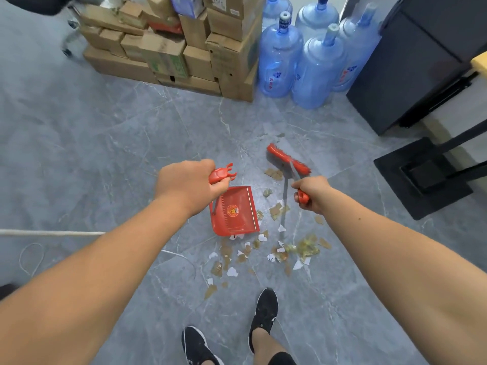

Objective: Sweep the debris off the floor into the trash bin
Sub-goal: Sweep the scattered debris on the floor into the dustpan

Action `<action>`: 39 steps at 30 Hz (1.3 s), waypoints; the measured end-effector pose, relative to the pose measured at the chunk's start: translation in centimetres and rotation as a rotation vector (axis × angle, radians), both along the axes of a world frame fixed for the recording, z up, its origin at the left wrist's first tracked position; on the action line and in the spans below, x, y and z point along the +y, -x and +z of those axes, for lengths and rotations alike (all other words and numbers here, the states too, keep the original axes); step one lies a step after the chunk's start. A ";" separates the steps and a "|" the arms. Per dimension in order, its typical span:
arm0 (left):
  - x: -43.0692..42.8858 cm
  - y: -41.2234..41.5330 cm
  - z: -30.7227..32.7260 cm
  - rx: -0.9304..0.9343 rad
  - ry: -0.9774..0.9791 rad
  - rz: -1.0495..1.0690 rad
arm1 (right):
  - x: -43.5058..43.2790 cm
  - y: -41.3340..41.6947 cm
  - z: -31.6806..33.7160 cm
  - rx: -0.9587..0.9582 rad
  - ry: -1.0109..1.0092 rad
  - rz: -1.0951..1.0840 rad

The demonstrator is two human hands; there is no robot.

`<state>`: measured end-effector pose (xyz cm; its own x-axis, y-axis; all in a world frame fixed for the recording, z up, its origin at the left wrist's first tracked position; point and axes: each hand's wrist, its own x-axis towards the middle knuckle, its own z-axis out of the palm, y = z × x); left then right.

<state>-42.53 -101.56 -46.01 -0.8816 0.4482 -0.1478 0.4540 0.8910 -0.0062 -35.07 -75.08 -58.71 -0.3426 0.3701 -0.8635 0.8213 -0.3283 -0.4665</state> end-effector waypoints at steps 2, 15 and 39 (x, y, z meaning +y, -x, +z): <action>0.4 0.2 -0.7 -0.007 -0.012 0.005 | 0.0 0.4 -0.9 -0.003 0.006 0.014; -1.0 -0.6 -3.5 -0.081 -0.034 0.082 | -4.7 -4.7 -3.0 -0.173 0.019 0.156; -17.8 -6.7 0.8 -0.074 -0.026 -0.034 | -23.4 -19.9 -1.4 -0.416 -0.011 0.211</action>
